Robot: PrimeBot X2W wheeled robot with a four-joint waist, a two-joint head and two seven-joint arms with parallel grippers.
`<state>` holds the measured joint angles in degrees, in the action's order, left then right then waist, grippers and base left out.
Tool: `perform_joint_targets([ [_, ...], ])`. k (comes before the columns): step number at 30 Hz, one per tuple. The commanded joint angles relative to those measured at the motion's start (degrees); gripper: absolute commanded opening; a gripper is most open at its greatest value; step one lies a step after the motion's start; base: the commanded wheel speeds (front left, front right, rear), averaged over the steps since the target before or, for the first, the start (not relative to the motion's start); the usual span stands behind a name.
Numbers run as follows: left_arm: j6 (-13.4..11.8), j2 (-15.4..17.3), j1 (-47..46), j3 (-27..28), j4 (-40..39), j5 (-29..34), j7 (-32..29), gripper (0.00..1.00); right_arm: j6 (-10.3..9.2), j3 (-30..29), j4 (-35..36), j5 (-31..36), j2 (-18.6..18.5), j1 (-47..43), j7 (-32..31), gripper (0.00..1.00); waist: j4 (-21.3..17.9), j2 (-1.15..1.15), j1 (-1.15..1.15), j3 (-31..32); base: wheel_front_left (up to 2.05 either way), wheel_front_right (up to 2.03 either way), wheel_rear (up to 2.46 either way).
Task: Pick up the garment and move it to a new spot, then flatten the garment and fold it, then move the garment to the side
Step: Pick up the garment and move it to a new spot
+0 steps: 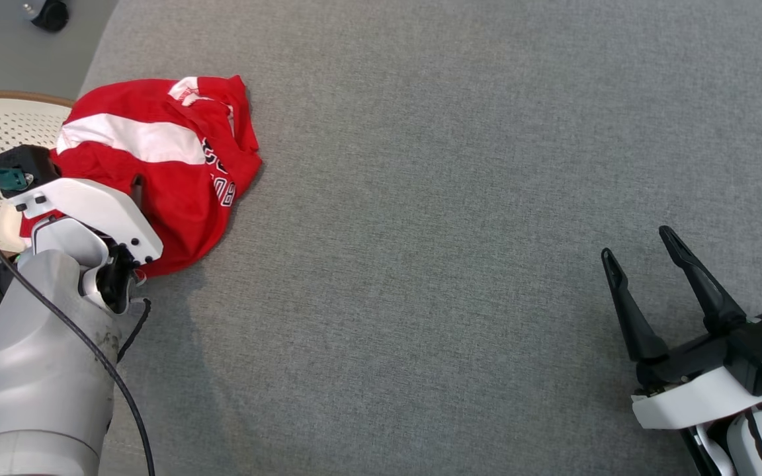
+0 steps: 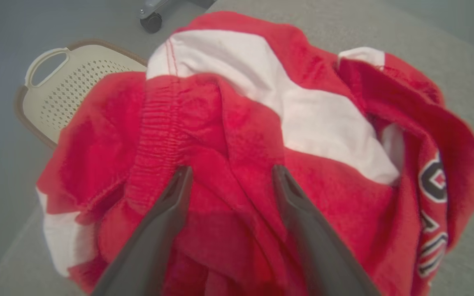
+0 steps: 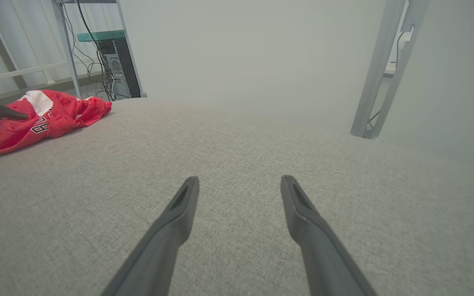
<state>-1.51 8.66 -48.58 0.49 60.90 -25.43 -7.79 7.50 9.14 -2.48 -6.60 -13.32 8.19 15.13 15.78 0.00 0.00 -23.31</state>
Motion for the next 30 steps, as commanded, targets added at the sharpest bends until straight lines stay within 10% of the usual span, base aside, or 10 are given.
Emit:
perform_joint_targets([
  [1, 0.48, 0.45, -1.14, -0.52, 1.01, -0.09, -0.79, 1.0, -0.02, -0.06, 0.01, 0.09, -0.3, 0.85, 0.02, 1.0, -0.4, 0.0, 0.0, -0.45, 0.0, 0.0, 0.0],
  [4, 1.57, 0.8, -2.46, -1.18, 3.97, -0.04, -2.67, 1.0, -0.02, 0.13, -0.21, -0.15, -0.22, 1.47, 0.02, 1.0, -0.85, 0.0, 0.0, -1.04, 0.0, 0.0, 0.0],
  [5, 1.91, 0.84, -2.61, -1.27, 4.6, -0.12, -2.55, 0.72, -0.02, 0.19, -0.28, -0.23, -0.19, 1.79, 0.02, 1.0, -0.99, 0.0, 0.0, -1.19, 0.0, 0.0, 0.0],
  [6, 2.17, 0.88, -2.76, -1.32, 5.22, -0.22, -2.22, 0.18, -0.02, 0.24, -0.34, -0.29, -0.17, 2.06, 0.02, 1.0, -1.14, 0.0, 0.0, -1.29, 0.0, 0.0, 0.0],
  [7, 2.62, 0.91, -2.97, -1.44, 5.62, -0.23, -1.5, 0.0, -0.02, 0.23, -0.41, -0.35, -0.11, 2.24, 0.02, 1.0, -1.29, 0.0, 0.0, -1.34, 0.0, 0.0, 0.0],
  [18, 5.59, 2.79, -0.01, -1.17, 3.09, 0.18, 20.21, 0.0, -0.02, -0.36, -1.53, -0.82, 3.31, 0.66, 0.02, 1.0, -3.85, 0.0, 0.0, 4.04, 0.0, 0.0, 0.0],
  [30, 5.09, 0.96, 7.64, -0.44, -13.31, 1.19, 23.02, 0.0, -0.02, -3.17, -1.84, -1.1, 6.84, -3.07, 0.01, 1.0, -8.85, 0.0, 0.0, 13.94, 0.0, 0.0, 0.0],
])
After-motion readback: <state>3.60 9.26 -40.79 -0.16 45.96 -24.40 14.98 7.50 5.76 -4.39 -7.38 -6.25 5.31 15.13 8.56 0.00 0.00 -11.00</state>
